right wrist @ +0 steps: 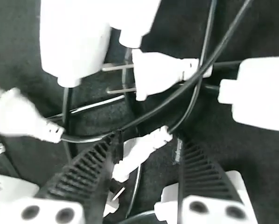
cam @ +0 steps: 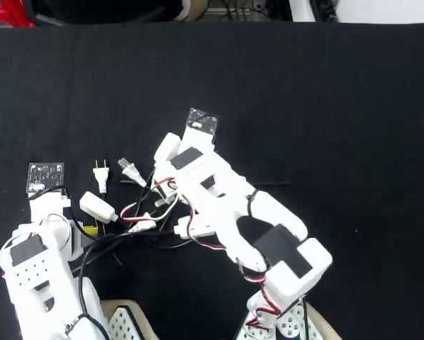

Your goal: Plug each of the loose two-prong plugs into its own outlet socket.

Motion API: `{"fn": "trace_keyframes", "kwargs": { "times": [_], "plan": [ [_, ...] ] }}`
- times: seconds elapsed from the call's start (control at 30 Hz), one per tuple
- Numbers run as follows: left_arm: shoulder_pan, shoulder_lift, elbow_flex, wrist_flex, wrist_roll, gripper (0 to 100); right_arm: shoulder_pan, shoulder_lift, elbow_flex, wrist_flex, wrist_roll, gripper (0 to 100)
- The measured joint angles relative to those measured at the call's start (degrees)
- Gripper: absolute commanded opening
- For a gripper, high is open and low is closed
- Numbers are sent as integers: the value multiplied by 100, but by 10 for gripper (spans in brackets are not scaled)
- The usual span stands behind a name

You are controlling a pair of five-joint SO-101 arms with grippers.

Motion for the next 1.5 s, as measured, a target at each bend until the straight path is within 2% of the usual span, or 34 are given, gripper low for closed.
{"fn": "trace_keyframes", "kwargs": {
  "times": [0.1, 0.47, 0.6, 0.83, 0.9, 0.97, 1.1, 1.27, 1.5],
  "plan": [
    [0, 0, 0, 0, 0, 346, 9, 44, 0, 0, -9, 29],
    [9, 0, 0, 0, 0, 346, 9, -44, 0, 299, 158, 12],
    [26, 0, 0, 0, 0, 346, 18, -607, 0, 668, 1336, 12],
    [62, 0, 123, -202, 0, 346, 844, -1811, 0, 1099, 4774, 12],
    [62, 0, 220, -299, 0, 346, 1055, -2154, 0, 1301, 5407, 11],
    [70, 0, 229, -343, 0, 346, 1125, -2532, 0, 1442, 5705, 11],
    [325, 0, 290, -360, 0, 346, 1160, -3385, 0, 1468, 5820, 11],
    [615, 0, 290, -360, 0, 346, 1160, -4492, 26, 1319, 5389, 11],
    [853, 0, 290, -396, 0, 346, 1160, -6295, 1266, -79, 4536, 11]
  ]
}}
